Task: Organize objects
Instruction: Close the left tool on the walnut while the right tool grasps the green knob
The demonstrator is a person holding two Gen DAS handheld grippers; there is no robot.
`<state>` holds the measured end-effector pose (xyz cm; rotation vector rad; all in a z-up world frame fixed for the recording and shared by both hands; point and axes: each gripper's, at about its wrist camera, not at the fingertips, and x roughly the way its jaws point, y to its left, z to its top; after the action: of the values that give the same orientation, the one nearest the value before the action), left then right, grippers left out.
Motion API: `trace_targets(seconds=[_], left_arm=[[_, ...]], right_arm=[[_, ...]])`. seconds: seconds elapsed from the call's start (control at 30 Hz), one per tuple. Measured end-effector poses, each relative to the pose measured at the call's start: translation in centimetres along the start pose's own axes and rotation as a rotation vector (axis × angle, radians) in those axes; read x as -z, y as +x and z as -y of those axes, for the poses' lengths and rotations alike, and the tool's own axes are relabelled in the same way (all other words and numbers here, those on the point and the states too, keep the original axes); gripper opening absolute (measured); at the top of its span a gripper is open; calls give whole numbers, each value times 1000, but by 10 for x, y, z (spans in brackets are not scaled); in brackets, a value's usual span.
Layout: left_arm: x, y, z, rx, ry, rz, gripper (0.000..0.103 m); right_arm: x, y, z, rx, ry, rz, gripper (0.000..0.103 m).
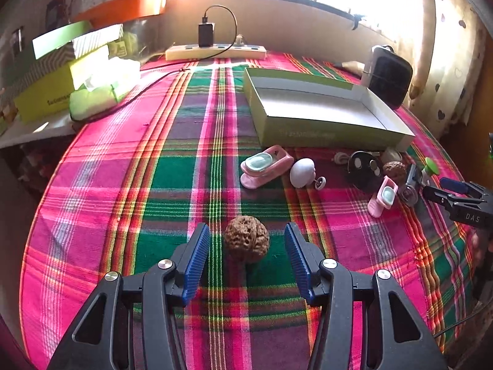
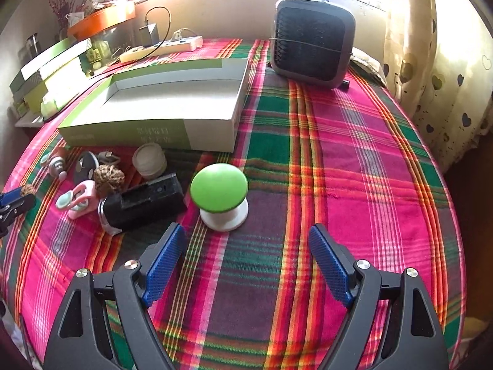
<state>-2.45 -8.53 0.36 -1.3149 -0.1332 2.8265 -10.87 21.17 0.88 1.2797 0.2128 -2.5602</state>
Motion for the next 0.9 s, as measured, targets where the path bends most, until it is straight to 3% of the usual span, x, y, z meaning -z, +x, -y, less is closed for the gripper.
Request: trace_targets(seconds=[0.2, 0.4, 0.57, 0.73, 0.9], left_arm=[[-6, 4, -2, -2, -11, 2, 47], [-11, 7, -1, -15, -4, -3, 38], [-14, 9, -2, -20, -10, -6, 31], [-16, 10, -4, -23, -13, -5, 25], [-17, 11, -4, -22, -17, -6, 24]], right_arm=[[-9, 6, 1, 6, -5, 0, 83], [-13, 7, -1, 13, -14, 8, 75], [-14, 7, -2, -1, -18, 14, 65], [-16, 6, -8, -15, -43, 26, 45], [-16, 6, -12, -18, -61, 31, 36]])
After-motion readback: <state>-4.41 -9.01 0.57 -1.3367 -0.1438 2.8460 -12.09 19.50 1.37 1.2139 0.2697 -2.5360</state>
